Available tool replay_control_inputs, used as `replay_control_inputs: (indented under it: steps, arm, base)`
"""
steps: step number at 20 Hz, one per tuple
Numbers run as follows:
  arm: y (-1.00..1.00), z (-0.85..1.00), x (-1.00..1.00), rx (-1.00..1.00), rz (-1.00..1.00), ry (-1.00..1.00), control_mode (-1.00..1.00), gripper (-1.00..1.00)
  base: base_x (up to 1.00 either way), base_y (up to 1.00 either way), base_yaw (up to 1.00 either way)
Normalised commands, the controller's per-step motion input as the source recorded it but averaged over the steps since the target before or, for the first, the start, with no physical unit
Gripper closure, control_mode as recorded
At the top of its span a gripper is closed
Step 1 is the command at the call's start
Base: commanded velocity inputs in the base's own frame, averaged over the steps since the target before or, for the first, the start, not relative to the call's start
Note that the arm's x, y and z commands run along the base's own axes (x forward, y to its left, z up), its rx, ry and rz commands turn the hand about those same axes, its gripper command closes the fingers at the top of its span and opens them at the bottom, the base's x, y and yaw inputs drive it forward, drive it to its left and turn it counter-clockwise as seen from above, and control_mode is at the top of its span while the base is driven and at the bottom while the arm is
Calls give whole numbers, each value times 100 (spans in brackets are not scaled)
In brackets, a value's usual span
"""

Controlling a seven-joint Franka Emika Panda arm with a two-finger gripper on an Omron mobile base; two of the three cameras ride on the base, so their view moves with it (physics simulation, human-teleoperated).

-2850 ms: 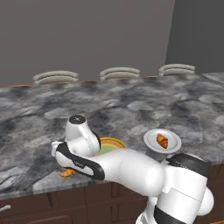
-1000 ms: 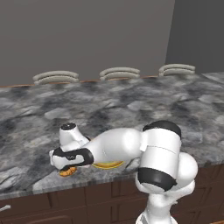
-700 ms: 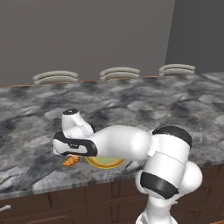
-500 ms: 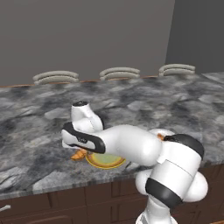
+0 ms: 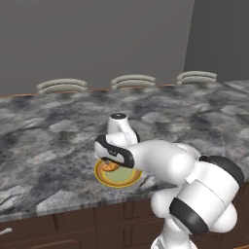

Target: Place the pastries on the plates.

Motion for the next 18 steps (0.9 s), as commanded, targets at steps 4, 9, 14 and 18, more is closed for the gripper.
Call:
replay_control_inputs:
  steps: [4, 9, 14, 18]
  arm:
    - [-19, -7, 98, 0, 0, 0, -100, 100]
    - [-1, -11, 27, -1, 0, 0, -100, -100]
    - [0, 0, -14, 0, 2, 0, -100, -100]
    - [0, 0, -82, 0, 3, 0, -100, -100]
  base:
    - [0, 0, 0]
    - [0, 0, 0]
    - [0, 0, 0]
    - [0, 0, 0]
